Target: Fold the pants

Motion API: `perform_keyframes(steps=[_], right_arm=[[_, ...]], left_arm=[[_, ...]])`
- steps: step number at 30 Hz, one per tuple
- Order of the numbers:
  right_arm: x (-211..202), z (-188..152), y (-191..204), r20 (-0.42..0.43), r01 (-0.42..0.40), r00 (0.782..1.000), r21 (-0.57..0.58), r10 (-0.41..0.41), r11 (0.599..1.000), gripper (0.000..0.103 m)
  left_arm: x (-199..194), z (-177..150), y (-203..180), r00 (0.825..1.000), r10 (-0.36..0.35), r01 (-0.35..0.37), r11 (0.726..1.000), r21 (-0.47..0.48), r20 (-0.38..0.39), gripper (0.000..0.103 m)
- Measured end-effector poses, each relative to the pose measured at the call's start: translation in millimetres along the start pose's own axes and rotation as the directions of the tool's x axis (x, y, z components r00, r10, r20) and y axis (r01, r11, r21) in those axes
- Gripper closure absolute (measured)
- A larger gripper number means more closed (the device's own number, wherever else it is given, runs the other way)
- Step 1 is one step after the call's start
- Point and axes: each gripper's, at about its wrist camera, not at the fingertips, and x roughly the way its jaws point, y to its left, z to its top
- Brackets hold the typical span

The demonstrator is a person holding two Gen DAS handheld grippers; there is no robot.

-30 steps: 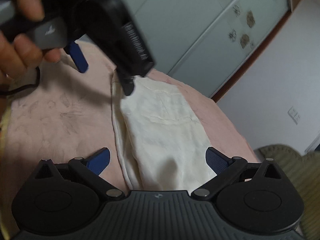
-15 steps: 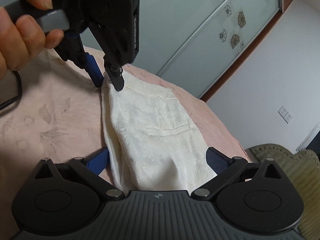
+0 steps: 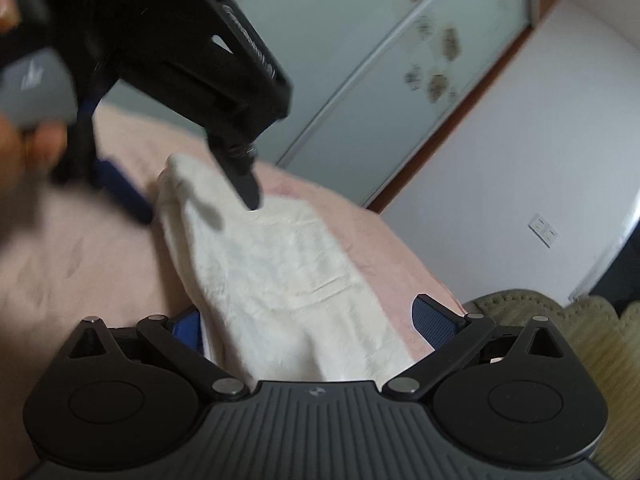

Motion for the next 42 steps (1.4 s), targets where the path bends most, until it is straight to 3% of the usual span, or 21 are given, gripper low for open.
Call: perform_keyframes(steps=[4, 6, 8, 9, 12, 14, 15, 16, 17, 20, 21, 22, 26, 29, 34, 38, 42], right_arm=[[-9, 1, -18, 0.041, -0.013, 0.999, 0.068, 0.011, 0.998, 0.000], [-17, 2, -31, 0.041, -0.106, 0.994, 0.105, 0.103, 0.989, 0.000], [-26, 2, -54, 0.071, -0.263, 0.965, 0.183, 0.254, 0.947, 0.000], [-29, 2, -65, 0.081, -0.297, 0.955, 0.221, 0.286, 0.929, 0.000], [-19, 2, -92, 0.034, -0.270, 0.961, 0.304, 0.273, 0.914, 0.000], [3, -4, -100, -0.058, -0.246, 0.958, 0.336, 0.281, 0.909, 0.000], [15, -9, -101, -0.111, -0.243, 0.949, 0.338, 0.295, 0.909, 0.000], [27, -14, -99, -0.167, -0.249, 0.933, 0.334, 0.317, 0.909, 0.000], [41, -20, -95, -0.233, -0.283, 0.900, 0.332, 0.369, 0.900, 0.000], [53, -27, -107, -0.221, -0.353, 0.857, 0.408, 0.465, 0.842, 0.000], [54, -26, -113, -0.212, -0.374, 0.847, 0.411, 0.486, 0.831, 0.000], [52, -24, -119, -0.190, -0.386, 0.851, 0.405, 0.489, 0.829, 0.000], [30, -16, -137, -0.080, -0.417, 0.886, 0.293, 0.457, 0.860, 0.000], [6, -8, -153, 0.018, -0.443, 0.894, 0.197, 0.448, 0.875, 0.000], [-40, -15, -186, 0.123, -0.450, 0.891, 0.131, 0.436, 0.883, 0.000], [-75, -39, -210, 0.181, -0.462, 0.882, 0.154, 0.435, 0.873, 0.000], [-101, -67, -230, 0.179, -0.430, 0.900, 0.205, 0.398, 0.879, 0.000]], left_arm=[[22, 7, -11, 0.998, -0.059, 0.059, 0.998, -0.034, -0.018, 0.014], [36, 11, -12, 0.996, -0.083, 0.080, 0.994, -0.074, -0.040, 0.014], [48, 13, -11, 0.995, -0.078, 0.072, 0.992, -0.105, -0.057, 0.016], [53, 14, -10, 0.995, -0.081, 0.073, 0.990, -0.119, -0.066, 0.019], [63, 17, -5, 0.995, -0.064, 0.054, 0.989, -0.134, -0.075, 0.032], [66, 18, -4, 0.995, -0.043, 0.031, 0.991, -0.128, -0.087, 0.050], [68, 19, -4, 0.995, -0.027, 0.016, 0.993, -0.117, -0.093, 0.056], [69, 18, -3, 0.995, -0.003, -0.006, 0.995, -0.100, -0.097, 0.069], [71, 19, -4, 0.995, 0.023, -0.031, 0.996, -0.078, -0.102, 0.082], [68, 16, -16, 0.995, 0.077, -0.075, 0.997, 0.032, -0.067, 0.090], [63, 13, -26, 0.995, 0.091, -0.087, 0.992, 0.091, -0.041, 0.090], [57, 9, -40, 0.995, 0.101, -0.098, 0.983, 0.156, -0.014, 0.091], [32, -16, -109, 0.997, 0.063, -0.080, 0.903, 0.421, 0.054, 0.091], [17, -40, -160, 0.999, -0.011, -0.015, 0.832, 0.554, 0.043, 0.090], [9, -88, -213, 0.998, -0.069, 0.056, 0.737, 0.673, -0.008, 0.090], [14, -131, -242, 0.988, -0.112, 0.155, 0.677, 0.720, -0.107, 0.089], [32, -180, -265, 0.984, -0.106, 0.177, 0.602, 0.779, -0.142, 0.089]])
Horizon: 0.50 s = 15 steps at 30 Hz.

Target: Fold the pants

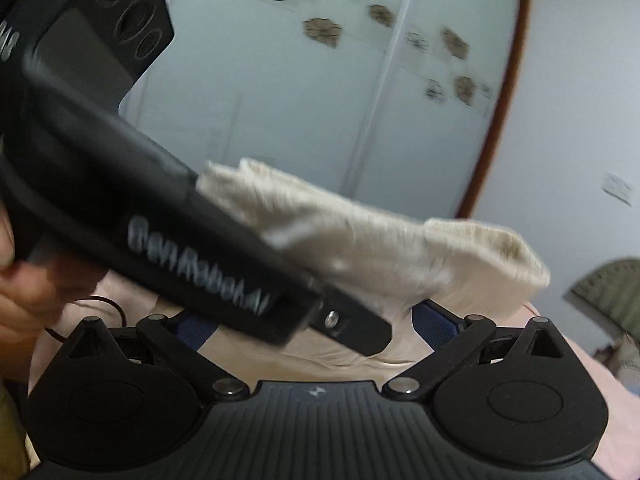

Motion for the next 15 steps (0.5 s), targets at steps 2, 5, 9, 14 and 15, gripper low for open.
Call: perform_keyframes(steps=[2, 5, 9, 14, 15], right_arm=[[-20, -12, -8, 0.004, 0.017, 1.000, 0.045, -0.018, 0.999, 0.000], [-44, -28, -18, -0.003, 0.042, 0.999, 0.101, -0.042, 0.994, 0.000], [-63, -50, -22, -0.032, 0.085, 0.996, 0.157, -0.081, 0.984, 0.000], [-87, -76, -17, -0.079, 0.139, 0.989, 0.178, -0.127, 0.974, 0.000], [-94, -82, -19, -0.084, 0.148, 0.987, 0.184, -0.135, 0.972, 0.000]], left_arm=[[12, -6, -20, 1.000, -0.022, 0.022, 0.999, 0.028, -0.014, 0.088], [31, -15, -47, 0.997, -0.062, 0.064, 0.996, 0.056, -0.036, 0.087], [57, -26, -75, 0.990, -0.110, 0.117, 0.991, 0.066, -0.091, 0.085], [87, -46, -100, 0.979, -0.124, 0.137, 0.988, 0.073, -0.164, 0.081], [92, -51, -102, 0.975, -0.132, 0.145, 0.988, 0.061, -0.180, 0.081]])
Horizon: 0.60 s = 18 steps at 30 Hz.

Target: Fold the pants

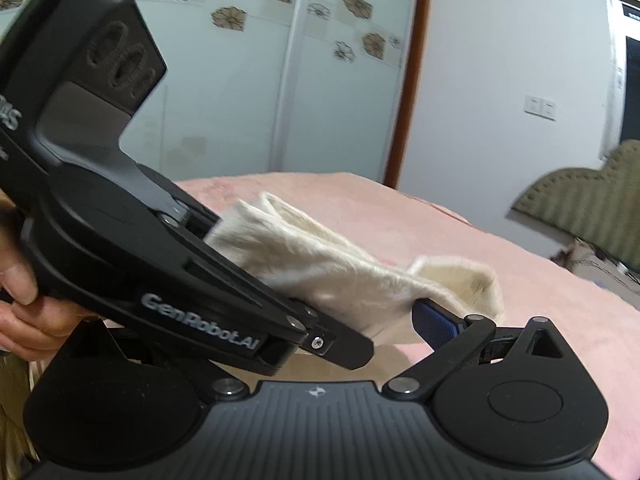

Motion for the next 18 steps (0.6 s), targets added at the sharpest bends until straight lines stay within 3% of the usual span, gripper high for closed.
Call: perform_keyframes(steps=[5, 12, 18], right_arm=[[-12, -21, -2, -0.013, 0.027, 1.000, 0.024, -0.027, 0.999, 0.000], [-21, -33, -6, -0.025, 0.032, 0.999, 0.054, -0.030, 0.998, 0.000], [-30, -34, 1, -0.030, 0.064, 0.998, 0.025, -0.063, 0.998, 0.000]], left_arm=[[28, -7, 5, 0.997, -0.053, 0.049, 0.997, -0.056, -0.061, 0.080], [32, -15, -9, 0.999, -0.029, 0.029, 0.999, -0.019, -0.035, 0.080], [35, -16, -19, 0.998, -0.059, 0.059, 0.998, -0.002, -0.035, 0.080]])
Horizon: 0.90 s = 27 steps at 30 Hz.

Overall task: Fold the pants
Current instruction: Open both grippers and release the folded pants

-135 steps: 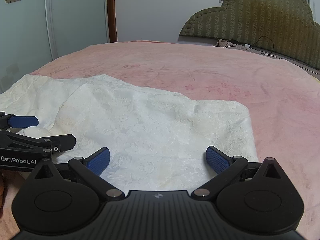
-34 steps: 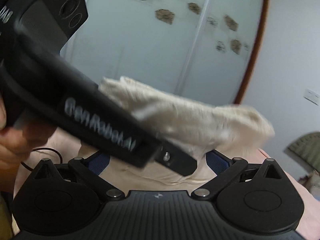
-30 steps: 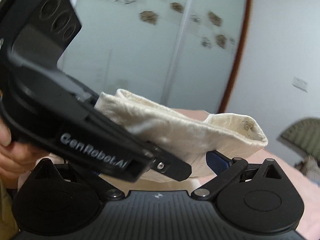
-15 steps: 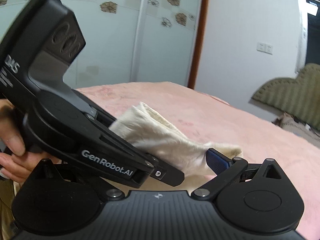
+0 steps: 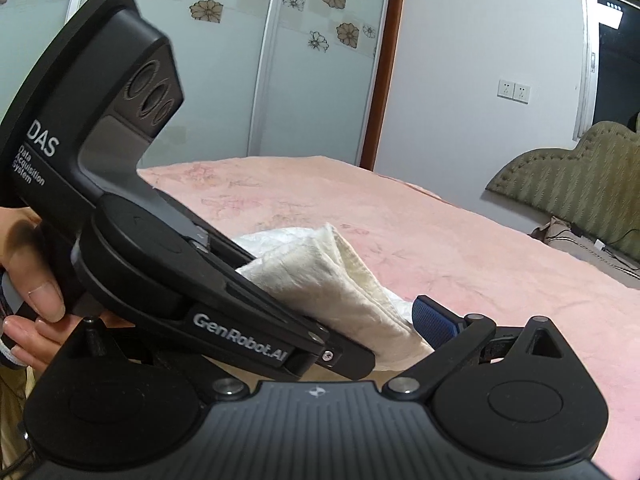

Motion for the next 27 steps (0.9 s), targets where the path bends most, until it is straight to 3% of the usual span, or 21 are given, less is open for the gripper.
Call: perform_keyframes(steps=[4, 8, 13, 15, 19, 22, 24, 27], right_arm=[[2, -6, -5, -0.036, 0.020, 0.999, 0.037, -0.018, 0.999, 0.000], [-5, -15, -10, -0.089, 0.043, 0.995, 0.101, -0.034, 0.994, 0.000], [-32, -37, -12, -0.190, 0.101, 0.979, 0.136, -0.074, 0.986, 0.000], [-47, -45, -14, -0.218, 0.123, 0.972, 0.151, -0.089, 0.981, 0.000], [-72, -43, -16, -0.220, 0.158, 0.968, 0.171, -0.119, 0.973, 0.000], [-85, -28, -16, -0.131, 0.170, 0.981, 0.220, -0.143, 0.961, 0.000], [-85, -16, -17, -0.055, 0.136, 0.991, 0.305, -0.125, 0.943, 0.000], [-68, 0, -6, -0.061, 0.132, 0.991, 0.369, -0.118, 0.920, 0.000]], left_arm=[[12, -4, 0, 0.999, -0.020, 0.020, 1.000, -0.012, -0.037, 0.071], [8, -6, -3, 0.992, -0.111, 0.111, 0.994, 0.000, -0.052, 0.041], [-20, 0, -13, 0.980, -0.198, 0.198, 0.976, 0.094, -0.007, 0.025], [-35, 0, -7, 0.985, -0.172, 0.170, 0.976, 0.135, 0.007, 0.024], [-71, -11, 22, 0.997, -0.038, 0.022, 0.976, 0.215, 0.072, 0.022], [-99, -27, 49, 0.990, 0.078, -0.109, 0.955, 0.274, 0.121, 0.020], [-114, -41, 67, 0.986, 0.114, -0.146, 0.944, 0.296, 0.121, 0.017], [-135, -64, 91, 0.986, 0.134, -0.158, 0.933, 0.325, 0.095, 0.014]])
